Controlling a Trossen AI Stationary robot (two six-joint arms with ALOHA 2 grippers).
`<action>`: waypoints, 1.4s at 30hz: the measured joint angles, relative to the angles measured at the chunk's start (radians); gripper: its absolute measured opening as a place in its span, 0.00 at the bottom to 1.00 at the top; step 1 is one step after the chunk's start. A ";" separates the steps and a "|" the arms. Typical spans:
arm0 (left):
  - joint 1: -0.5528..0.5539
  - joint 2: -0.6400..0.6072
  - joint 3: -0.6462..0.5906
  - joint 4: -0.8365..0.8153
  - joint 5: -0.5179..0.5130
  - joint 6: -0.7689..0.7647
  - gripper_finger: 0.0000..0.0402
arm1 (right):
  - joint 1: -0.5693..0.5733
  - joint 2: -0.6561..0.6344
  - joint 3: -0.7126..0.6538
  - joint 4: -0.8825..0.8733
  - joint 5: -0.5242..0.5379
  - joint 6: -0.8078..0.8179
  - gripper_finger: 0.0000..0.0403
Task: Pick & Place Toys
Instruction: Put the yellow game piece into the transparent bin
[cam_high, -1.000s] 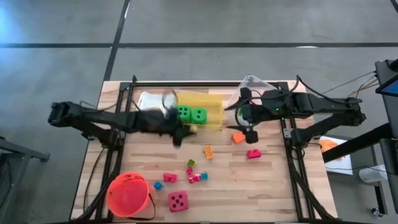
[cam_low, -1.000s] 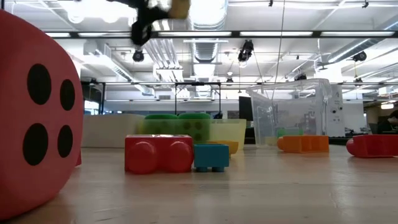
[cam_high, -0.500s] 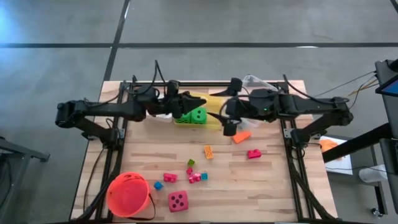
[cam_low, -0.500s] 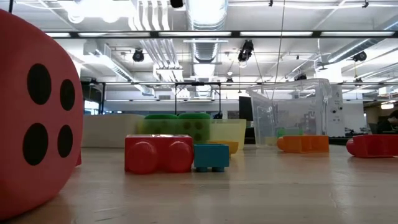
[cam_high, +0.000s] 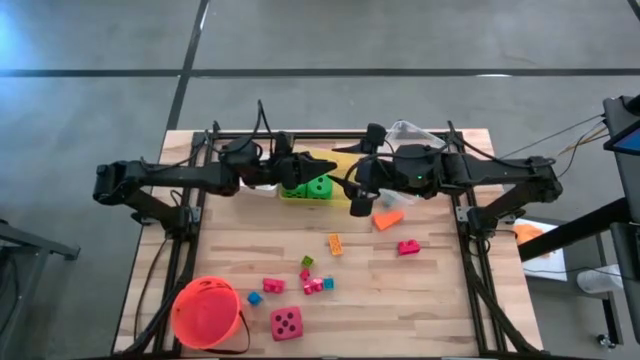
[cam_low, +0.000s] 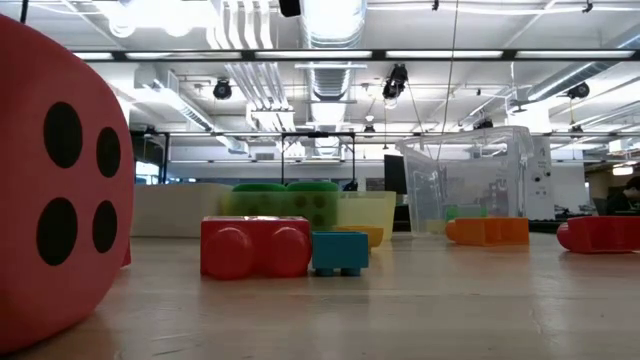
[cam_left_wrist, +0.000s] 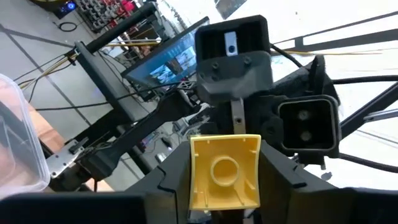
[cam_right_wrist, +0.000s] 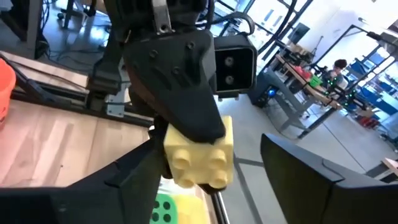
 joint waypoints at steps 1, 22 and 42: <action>0.000 0.000 0.000 0.000 0.000 0.000 0.30 | 0.000 0.001 0.000 0.000 0.000 0.000 0.63; -0.002 0.000 0.004 0.027 0.017 -0.044 0.35 | -0.005 0.020 0.000 0.041 -0.008 -0.030 0.33; 0.002 -0.013 0.006 -0.071 0.089 -0.016 0.85 | -0.014 -0.076 0.000 -0.050 -0.014 0.158 0.33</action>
